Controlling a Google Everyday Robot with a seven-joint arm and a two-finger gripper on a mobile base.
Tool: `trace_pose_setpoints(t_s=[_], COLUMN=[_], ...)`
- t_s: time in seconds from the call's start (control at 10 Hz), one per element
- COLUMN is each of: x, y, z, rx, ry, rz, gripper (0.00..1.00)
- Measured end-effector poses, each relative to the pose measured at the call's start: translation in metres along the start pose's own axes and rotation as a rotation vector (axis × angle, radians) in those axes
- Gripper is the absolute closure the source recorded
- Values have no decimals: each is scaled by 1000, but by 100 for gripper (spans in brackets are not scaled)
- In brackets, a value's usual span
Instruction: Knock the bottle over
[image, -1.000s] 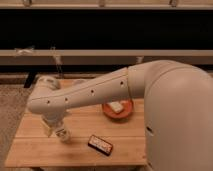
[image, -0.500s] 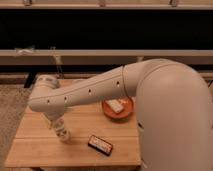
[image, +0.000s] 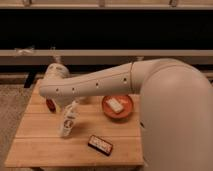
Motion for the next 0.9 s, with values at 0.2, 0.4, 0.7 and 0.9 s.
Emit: trace_pose_setpoints(t_s=[0.2,0.4,0.7,0.9], x=[0,-9,-22,-21], y=[28,41,47,45], z=[-1,-4,-9,-9], rx=[-32,-15,34,35], ry=[6,0,-22,-20], rz=[20,8,-40,-44], gripper=[20,20,20,20])
